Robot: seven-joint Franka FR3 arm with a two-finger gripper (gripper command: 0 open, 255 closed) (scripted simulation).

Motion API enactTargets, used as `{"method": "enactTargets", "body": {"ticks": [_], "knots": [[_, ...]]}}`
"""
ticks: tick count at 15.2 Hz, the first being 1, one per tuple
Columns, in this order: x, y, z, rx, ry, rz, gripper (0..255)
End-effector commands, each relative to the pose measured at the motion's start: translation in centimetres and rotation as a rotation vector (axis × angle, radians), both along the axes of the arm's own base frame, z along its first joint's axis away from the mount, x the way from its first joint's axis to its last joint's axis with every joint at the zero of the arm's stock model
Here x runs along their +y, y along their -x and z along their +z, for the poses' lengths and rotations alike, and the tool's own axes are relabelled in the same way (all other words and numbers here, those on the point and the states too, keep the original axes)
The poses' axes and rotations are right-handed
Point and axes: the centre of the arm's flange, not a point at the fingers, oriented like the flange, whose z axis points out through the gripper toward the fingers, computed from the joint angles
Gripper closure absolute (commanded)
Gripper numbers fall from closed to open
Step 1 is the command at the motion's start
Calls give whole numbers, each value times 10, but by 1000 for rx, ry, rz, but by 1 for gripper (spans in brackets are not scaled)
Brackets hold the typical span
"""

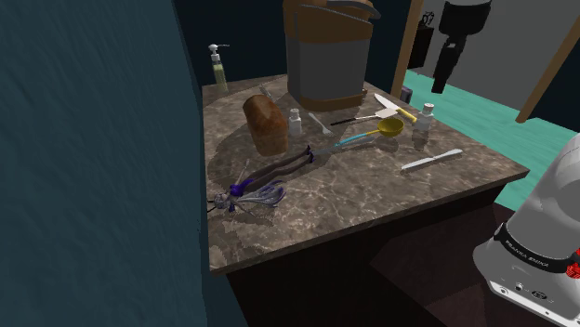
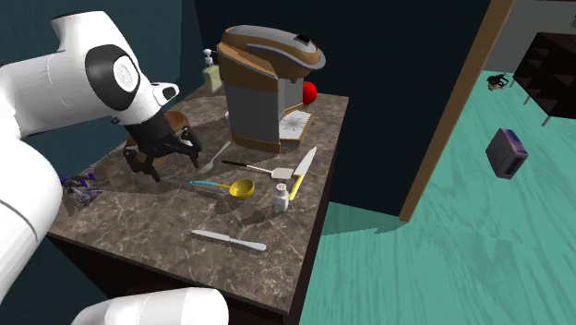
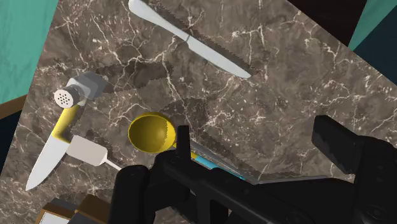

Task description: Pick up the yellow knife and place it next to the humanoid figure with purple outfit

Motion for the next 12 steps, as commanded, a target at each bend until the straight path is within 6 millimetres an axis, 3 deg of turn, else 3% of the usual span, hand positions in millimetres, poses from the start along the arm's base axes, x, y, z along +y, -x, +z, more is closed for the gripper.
{"method": "enactTargets", "body": {"ticks": [1, 12], "knots": [[0, 0, 0, 0, 0, 0, 0], [-114, -86, -60, -9, -83, -238, 0]]}}
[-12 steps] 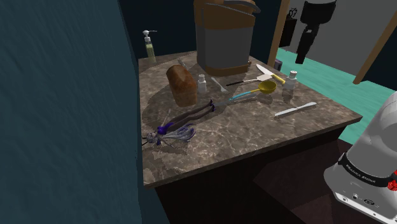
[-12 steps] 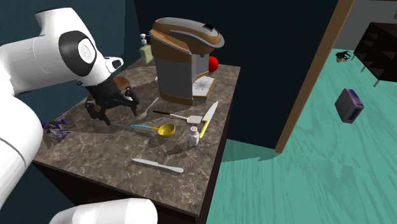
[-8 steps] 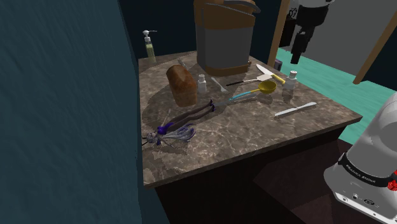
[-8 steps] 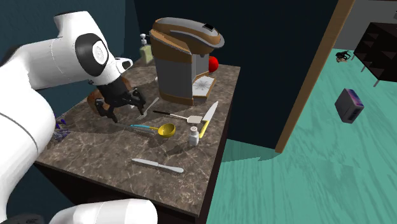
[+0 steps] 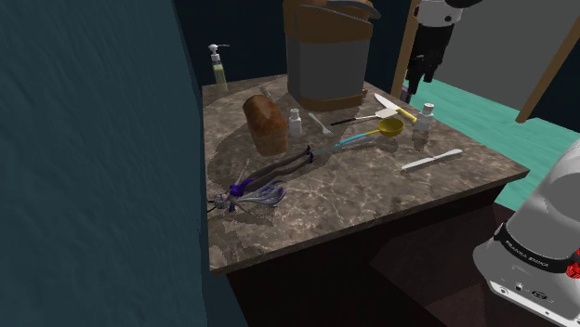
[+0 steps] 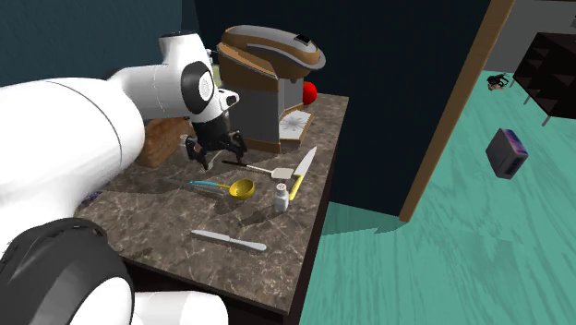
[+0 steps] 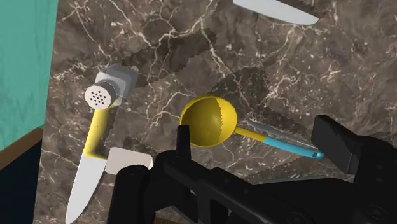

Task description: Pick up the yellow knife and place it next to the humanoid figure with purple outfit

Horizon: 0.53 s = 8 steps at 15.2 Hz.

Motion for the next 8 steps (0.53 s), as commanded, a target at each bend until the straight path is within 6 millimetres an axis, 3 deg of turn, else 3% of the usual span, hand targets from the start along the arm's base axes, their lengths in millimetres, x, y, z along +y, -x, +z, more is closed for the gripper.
{"method": "enactTargets", "body": {"ticks": [1, 8], "knots": [[-20, -11, -13, -3, -15, -45, 0], [-100, -50, -57, -9, -67, -196, 0]]}}
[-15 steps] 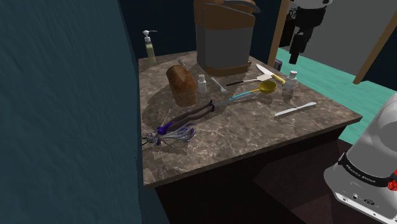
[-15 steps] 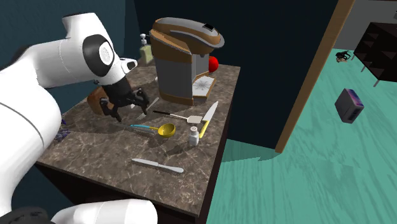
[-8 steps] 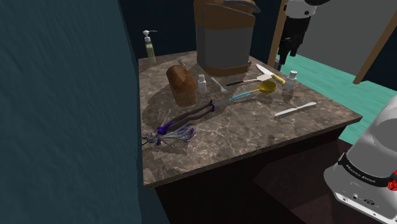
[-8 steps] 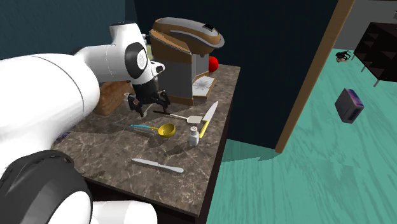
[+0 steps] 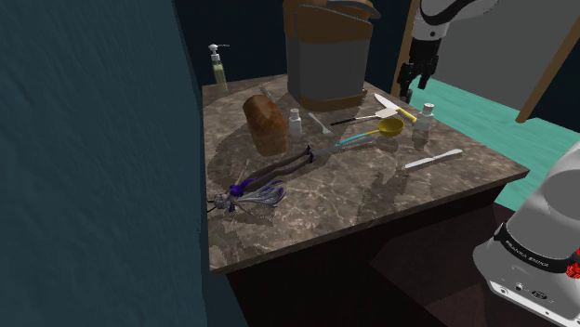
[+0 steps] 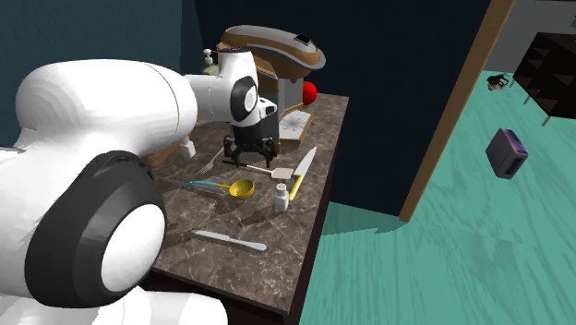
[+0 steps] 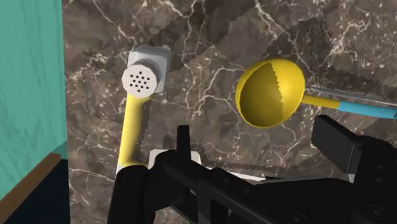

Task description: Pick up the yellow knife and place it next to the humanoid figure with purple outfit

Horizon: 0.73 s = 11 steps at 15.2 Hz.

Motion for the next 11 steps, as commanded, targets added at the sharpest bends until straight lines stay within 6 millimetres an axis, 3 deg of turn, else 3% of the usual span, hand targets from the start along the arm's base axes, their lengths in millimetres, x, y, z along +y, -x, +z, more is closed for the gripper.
{"method": "enactTargets", "body": {"ticks": [1, 11], "knots": [[-23, -7, -16, -2, -14, -45, 0], [-141, -39, -86, -10, -90, -261, 0]]}}
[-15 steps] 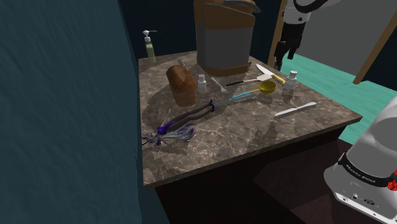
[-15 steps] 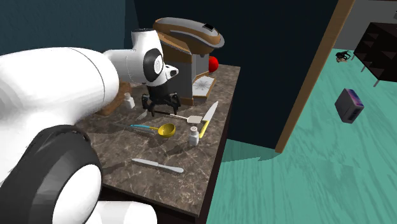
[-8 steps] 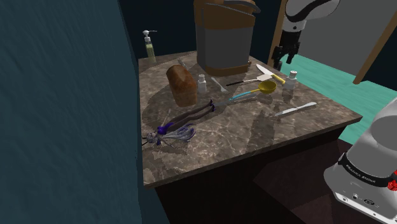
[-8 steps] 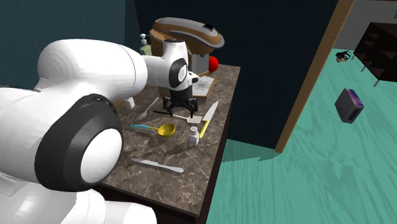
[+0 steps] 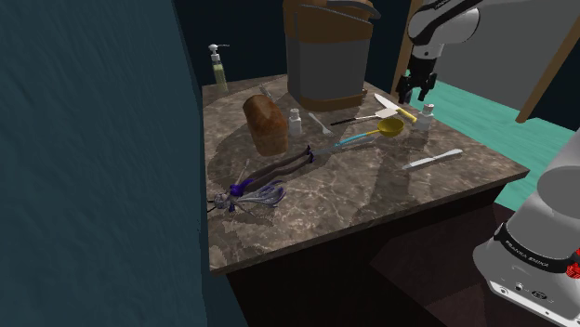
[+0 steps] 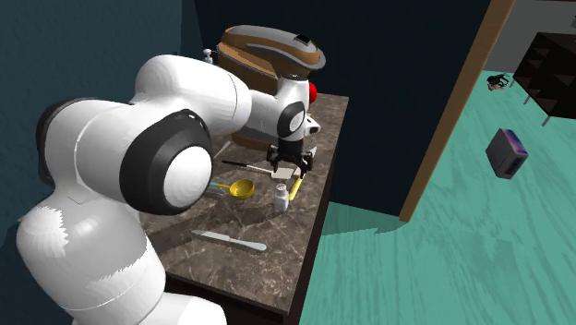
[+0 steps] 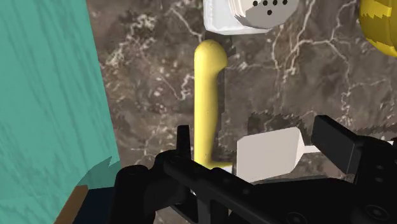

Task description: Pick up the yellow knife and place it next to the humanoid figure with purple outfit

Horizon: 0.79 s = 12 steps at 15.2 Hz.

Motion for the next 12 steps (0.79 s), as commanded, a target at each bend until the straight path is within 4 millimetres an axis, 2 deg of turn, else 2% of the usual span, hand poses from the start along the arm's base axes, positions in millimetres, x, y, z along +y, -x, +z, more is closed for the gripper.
{"method": "enactTargets", "body": {"ticks": [1, 2, 9, 12], "knots": [[-26, -4, -13, -3, -15, -44, 0], [-34, -5, -18, -3, -20, -59, 0], [-32, -6, -55, -3, -20, -59, 0], [-32, -6, -58, -3, -20, -59, 0]]}}
